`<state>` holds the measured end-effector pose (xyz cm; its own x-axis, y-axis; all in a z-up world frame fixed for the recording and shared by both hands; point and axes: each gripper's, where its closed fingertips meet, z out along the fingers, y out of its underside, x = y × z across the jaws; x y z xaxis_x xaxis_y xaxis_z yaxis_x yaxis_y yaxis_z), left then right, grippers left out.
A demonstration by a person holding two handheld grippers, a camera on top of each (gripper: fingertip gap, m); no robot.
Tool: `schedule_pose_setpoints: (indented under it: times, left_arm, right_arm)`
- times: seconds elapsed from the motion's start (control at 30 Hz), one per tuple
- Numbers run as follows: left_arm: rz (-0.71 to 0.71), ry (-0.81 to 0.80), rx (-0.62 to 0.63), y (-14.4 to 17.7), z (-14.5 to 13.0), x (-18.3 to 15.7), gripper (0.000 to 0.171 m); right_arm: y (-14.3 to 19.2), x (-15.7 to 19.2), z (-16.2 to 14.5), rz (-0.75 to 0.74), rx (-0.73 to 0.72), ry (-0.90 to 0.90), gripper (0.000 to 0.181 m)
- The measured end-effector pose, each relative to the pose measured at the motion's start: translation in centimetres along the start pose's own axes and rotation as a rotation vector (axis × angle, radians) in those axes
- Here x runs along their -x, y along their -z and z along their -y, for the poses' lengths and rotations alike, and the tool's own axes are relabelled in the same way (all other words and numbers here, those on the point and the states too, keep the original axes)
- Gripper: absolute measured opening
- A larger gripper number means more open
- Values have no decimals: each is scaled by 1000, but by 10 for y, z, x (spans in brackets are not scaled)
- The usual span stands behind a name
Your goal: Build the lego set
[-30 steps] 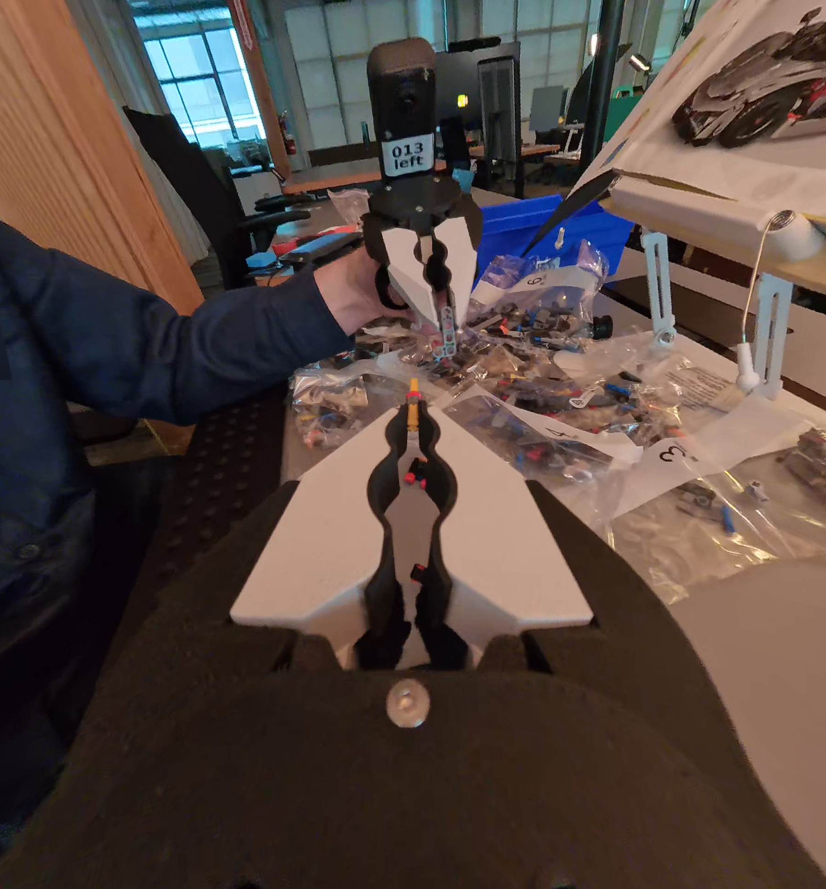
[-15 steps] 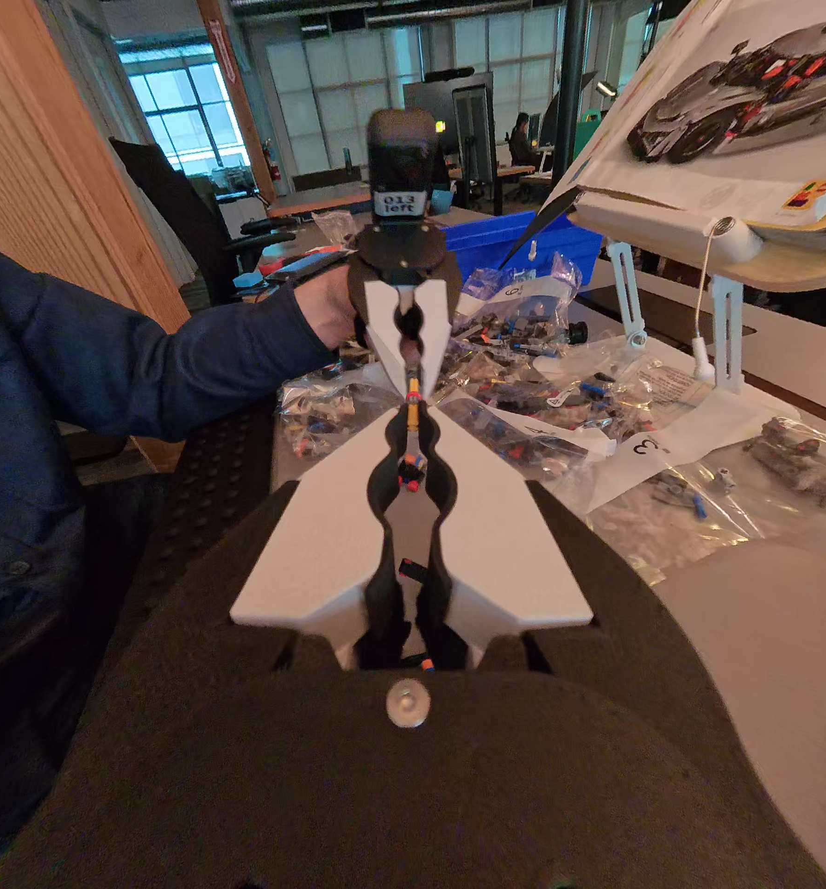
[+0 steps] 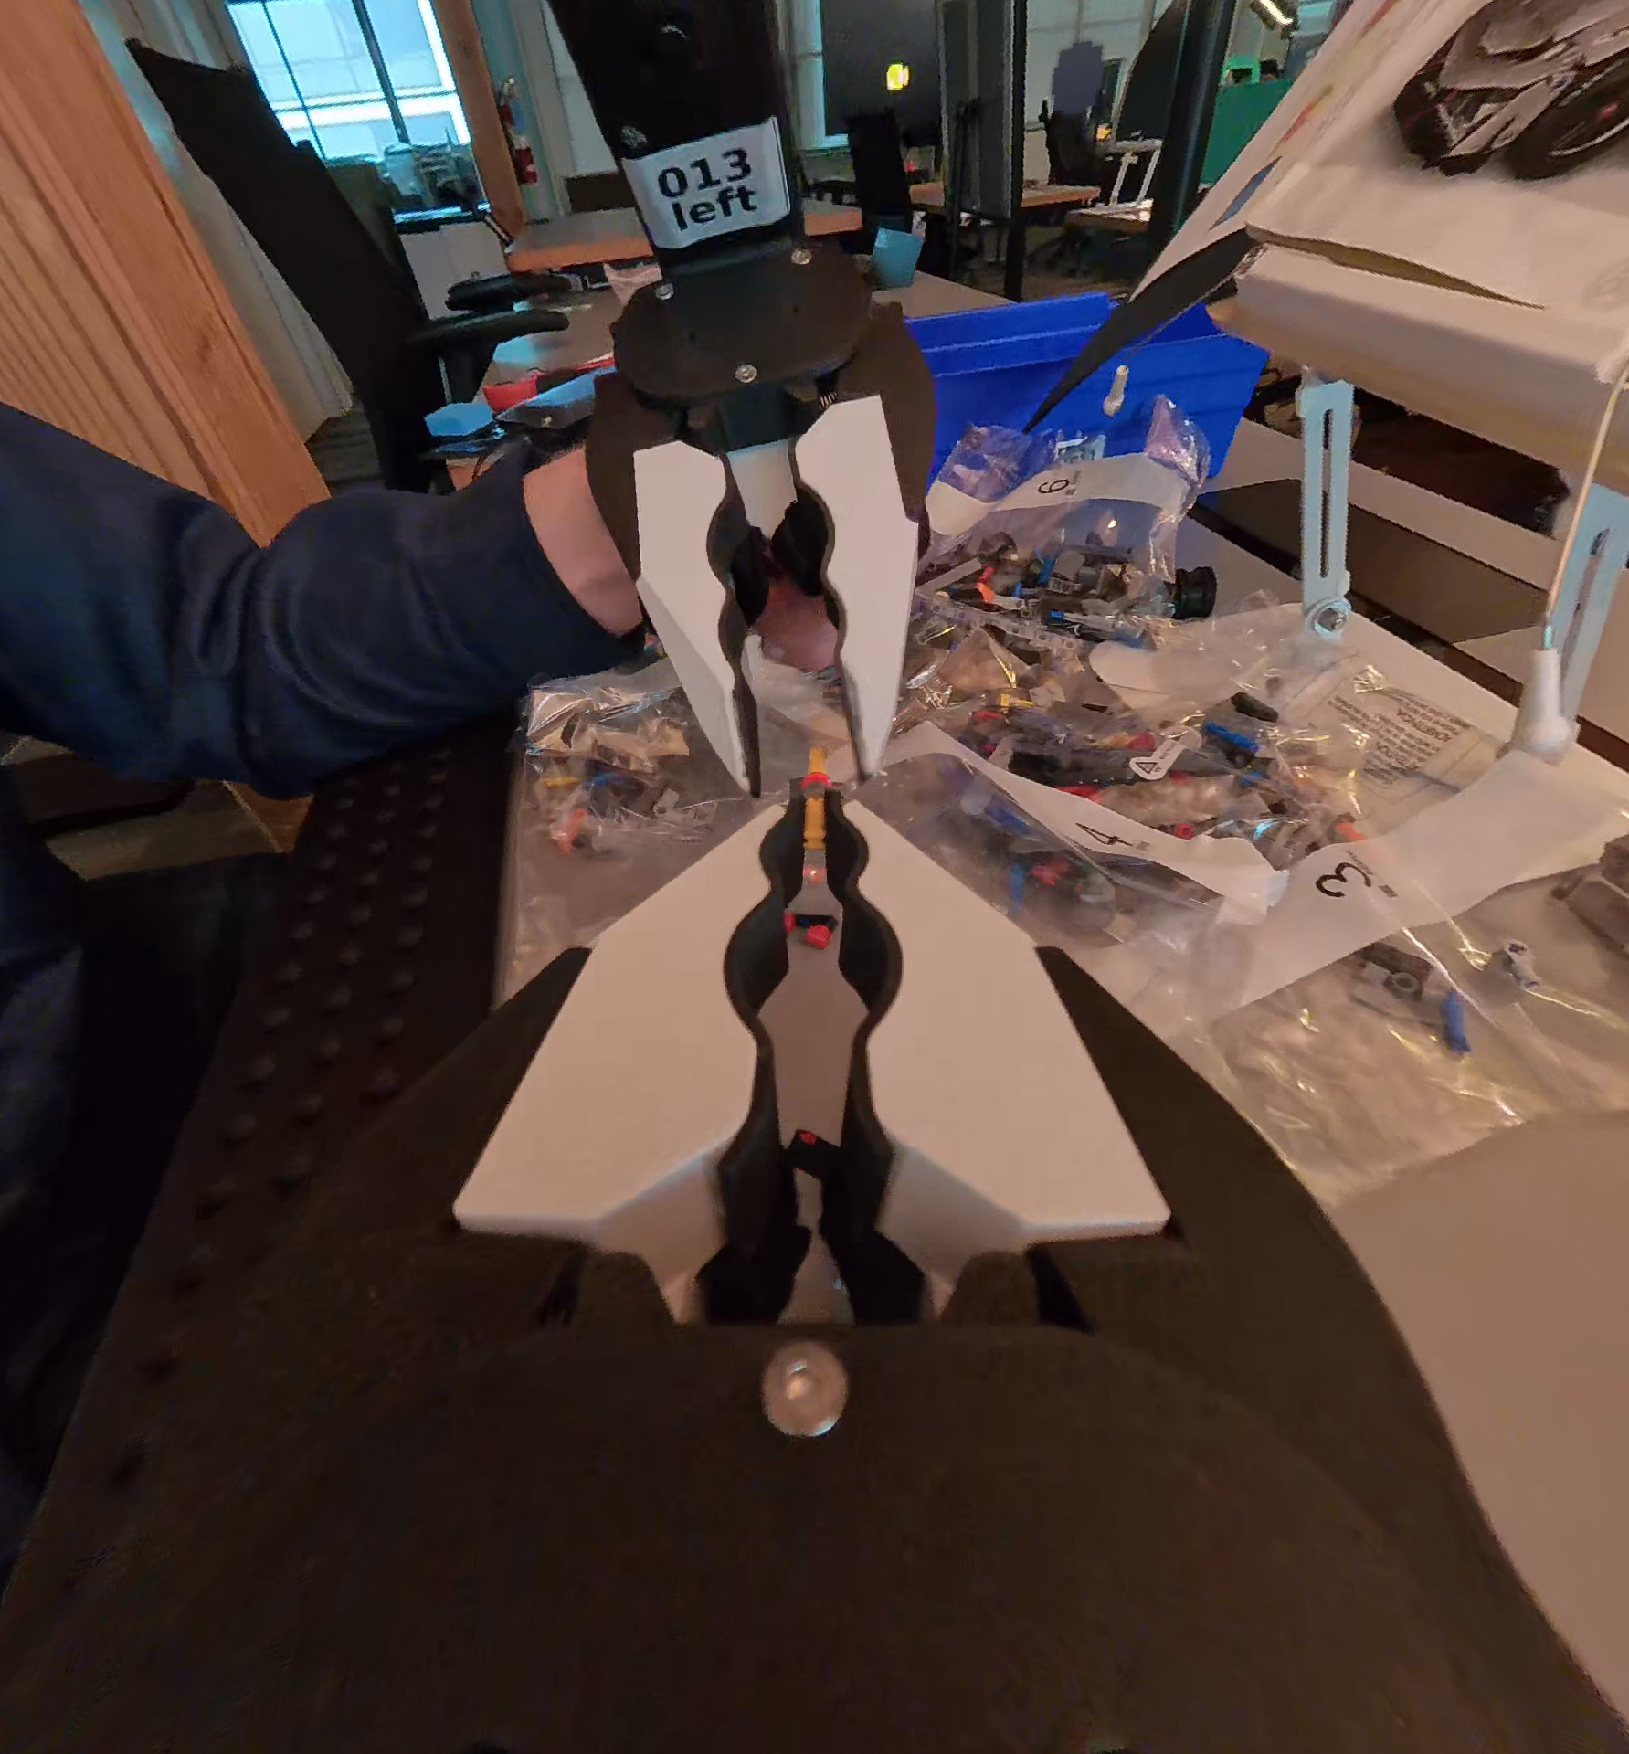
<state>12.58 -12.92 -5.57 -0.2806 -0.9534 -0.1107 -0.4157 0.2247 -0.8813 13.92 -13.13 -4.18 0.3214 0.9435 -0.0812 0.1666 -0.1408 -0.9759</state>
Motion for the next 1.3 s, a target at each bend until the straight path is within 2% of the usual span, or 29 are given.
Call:
schedule_pose_setpoints:
  times: [0.1,0.2,0.27,0.33,0.47,0.7,0.8,1.17,1.3]
  left_arm:
    - [24,-57,56,-11,-5,-2,9]
    - [40,-61,28,-10,0,1,4]
    - [64,-83,35,-9,1,3,3]
    - [70,-100,63,-10,-1,2,3]
    - [70,-113,88,-13,-4,0,3]
    - [60,-134,78,-9,-2,-3,3]
    - [60,-158,107,-9,-6,-5,3]
    - [36,-157,18,1,7,-9,3]
    - [26,-155,12,2,7,-10,3]
  right_arm:
    - [-3,2,-1,5,7,8,1]
    - [-1,1,4,-4,-22,15,1]
    - [-2,1,6,-27,-28,49,1]
    - [-4,2,6,-47,-19,98,9]
    - [-13,-2,-10,-90,84,139,18]
    - [-14,3,-6,-80,92,171,6]
    - [-16,6,-9,-67,116,158,4]
    - [-14,13,9,16,-5,38,4]
    - [-14,14,8,24,-4,35,4]
